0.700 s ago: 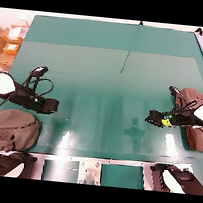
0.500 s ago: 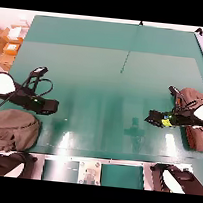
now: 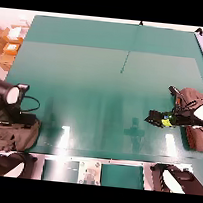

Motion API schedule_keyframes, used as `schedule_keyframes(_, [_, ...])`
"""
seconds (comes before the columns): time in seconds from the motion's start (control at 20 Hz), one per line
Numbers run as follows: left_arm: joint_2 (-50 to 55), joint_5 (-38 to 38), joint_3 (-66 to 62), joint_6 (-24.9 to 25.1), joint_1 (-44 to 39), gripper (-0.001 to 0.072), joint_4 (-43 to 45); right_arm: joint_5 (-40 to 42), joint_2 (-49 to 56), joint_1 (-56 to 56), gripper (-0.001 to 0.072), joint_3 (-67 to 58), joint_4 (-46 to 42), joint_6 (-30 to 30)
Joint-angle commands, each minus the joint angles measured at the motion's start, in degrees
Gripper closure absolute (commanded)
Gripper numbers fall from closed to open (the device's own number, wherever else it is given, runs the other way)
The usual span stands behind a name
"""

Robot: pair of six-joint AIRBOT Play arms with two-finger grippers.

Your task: Fold the shirts.

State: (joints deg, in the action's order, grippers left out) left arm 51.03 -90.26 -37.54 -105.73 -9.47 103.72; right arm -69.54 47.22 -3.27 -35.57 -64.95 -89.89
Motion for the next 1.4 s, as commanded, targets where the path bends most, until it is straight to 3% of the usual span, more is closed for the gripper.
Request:
schedule_keyframes(0.0, [3.58, 8.07, 5.92, 2.34, 3.04, -0.0013, 5.07, 0.02, -0.02, 0.04, 0.0695, 0.02, 0.02, -0.02])
schedule_keyframes(0.1, [7.78, 13.05, 6.14, 2.34, 5.38, 0.0017, 4.96, 0.00, -0.02, 0.04, 0.0695, 0.02, 0.00, -0.02])
schedule_keyframes(0.15, [9.70, 14.25, 6.14, 2.36, 6.34, 0.0255, 4.96, 0.00, -0.04, 0.04, 0.0695, 0.02, 0.00, -0.02])
schedule_keyframes(0.2, [11.28, 14.58, 6.12, 2.80, 7.04, 0.0610, 4.96, 0.02, -0.02, 0.04, 0.0695, 0.02, 0.00, -0.02])
schedule_keyframes(0.25, [12.24, 14.60, 5.86, 3.43, 7.15, 0.0683, 4.92, 0.02, -0.02, 0.04, 0.0695, 0.02, 0.00, -0.02])
schedule_keyframes(0.4, [12.02, 11.87, 1.68, 4.81, 7.15, 0.0685, 3.78, 0.02, -0.02, 0.04, 0.0695, 0.02, 0.00, 0.00])
schedule_keyframes(0.55, [12.00, 3.23, -9.53, 8.70, 6.58, 0.0685, -1.27, 0.02, -0.02, 0.04, 0.0695, 0.02, 0.00, -0.02])
schedule_keyframes(0.7, [12.00, -4.20, -25.18, 8.70, 0.46, 0.0686, -3.96, 0.04, -0.02, 0.04, 0.0695, 0.02, 0.02, -0.02])
schedule_keyframes(0.8, [12.00, -5.16, -36.33, 7.13, -5.68, 0.0685, -6.91, 0.04, -0.02, 0.04, 0.0695, 0.02, 0.02, -0.02])
schedule_keyframes(0.95, [12.04, 4.24, -46.99, 4.72, -15.93, 0.0685, -14.12, 0.04, -0.02, 0.04, 0.0695, 0.02, 0.02, -0.02])
schedule_keyframes(1.15, [17.11, 22.16, -47.69, 4.74, -25.46, 0.0685, -23.54, 0.04, -0.02, 0.04, 0.0695, 0.02, 0.02, -0.02])
schedule_keyframes(1.35, [31.69, 36.59, -47.69, 16.46, -30.21, 0.0684, -38.69, 0.07, -0.02, 0.04, 0.0695, 0.02, 0.02, -0.02])
